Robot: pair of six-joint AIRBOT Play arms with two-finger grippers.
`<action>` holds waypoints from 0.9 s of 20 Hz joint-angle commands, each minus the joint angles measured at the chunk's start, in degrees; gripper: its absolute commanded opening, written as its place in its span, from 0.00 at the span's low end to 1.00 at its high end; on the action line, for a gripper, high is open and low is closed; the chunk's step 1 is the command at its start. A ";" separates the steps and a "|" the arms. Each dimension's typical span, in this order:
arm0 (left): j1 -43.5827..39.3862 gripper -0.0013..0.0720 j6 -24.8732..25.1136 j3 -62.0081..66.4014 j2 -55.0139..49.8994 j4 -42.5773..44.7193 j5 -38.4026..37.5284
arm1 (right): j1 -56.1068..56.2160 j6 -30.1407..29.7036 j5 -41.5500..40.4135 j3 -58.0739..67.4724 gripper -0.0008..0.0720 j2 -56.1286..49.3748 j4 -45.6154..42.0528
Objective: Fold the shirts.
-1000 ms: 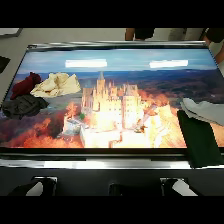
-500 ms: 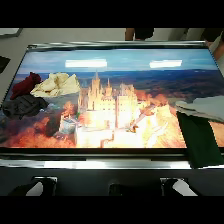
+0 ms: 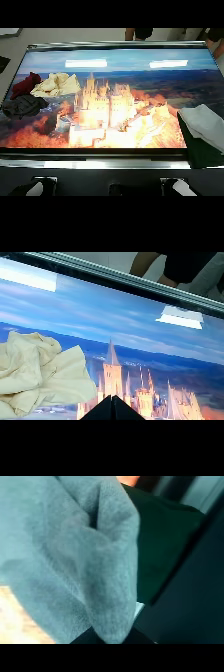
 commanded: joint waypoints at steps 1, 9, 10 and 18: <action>0.02 0.07 -0.02 0.02 0.04 0.00 0.07 | 0.04 0.79 -4.20 -10.82 0.07 1.22 -6.03; 0.02 0.07 -0.07 0.02 -0.04 -0.02 0.17 | 0.02 2.29 -13.35 -28.33 0.10 1.53 -7.19; 0.02 0.07 -0.07 0.02 -0.04 -0.04 0.20 | 0.02 2.25 -13.40 -28.30 0.39 1.60 -8.72; -2.10 0.06 -0.07 6.86 -0.39 -0.15 7.34 | 3.82 -9.05 -26.34 -1.25 0.87 3.54 -12.07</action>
